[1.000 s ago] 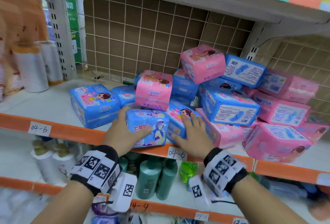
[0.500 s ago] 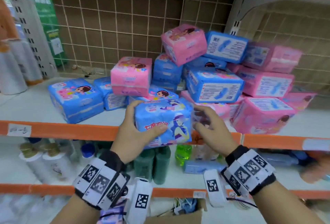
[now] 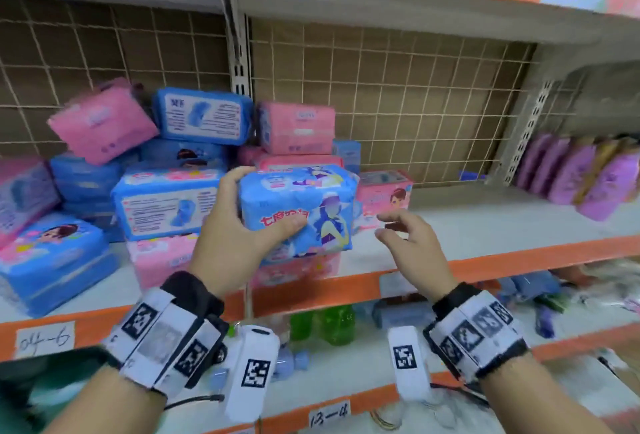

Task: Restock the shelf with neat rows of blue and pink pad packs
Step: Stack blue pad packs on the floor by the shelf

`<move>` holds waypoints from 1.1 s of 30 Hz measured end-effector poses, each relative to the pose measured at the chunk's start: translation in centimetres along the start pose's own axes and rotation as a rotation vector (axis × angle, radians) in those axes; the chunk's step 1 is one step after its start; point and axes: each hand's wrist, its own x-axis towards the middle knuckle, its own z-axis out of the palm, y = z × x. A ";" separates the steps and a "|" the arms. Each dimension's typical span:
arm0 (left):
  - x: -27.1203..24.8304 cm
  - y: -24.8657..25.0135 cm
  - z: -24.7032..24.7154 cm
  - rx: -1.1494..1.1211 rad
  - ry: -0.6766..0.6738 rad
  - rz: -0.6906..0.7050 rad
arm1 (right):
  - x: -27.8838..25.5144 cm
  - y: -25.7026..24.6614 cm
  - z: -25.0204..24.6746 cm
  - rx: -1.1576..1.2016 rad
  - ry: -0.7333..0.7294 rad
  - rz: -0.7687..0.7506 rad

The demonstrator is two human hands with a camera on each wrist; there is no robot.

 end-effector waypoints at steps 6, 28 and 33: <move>2.6 -1.2 4.0 0.098 0.109 -0.107 | 8.4 0.6 -1.2 -0.031 -0.104 -0.049; 2.3 -1.8 5.3 0.238 0.206 -0.165 | 22.3 2.2 6.7 -0.912 -0.360 -0.348; 2.2 -1.9 5.1 0.173 0.201 -0.171 | 21.8 3.8 8.5 -1.048 -0.157 -0.391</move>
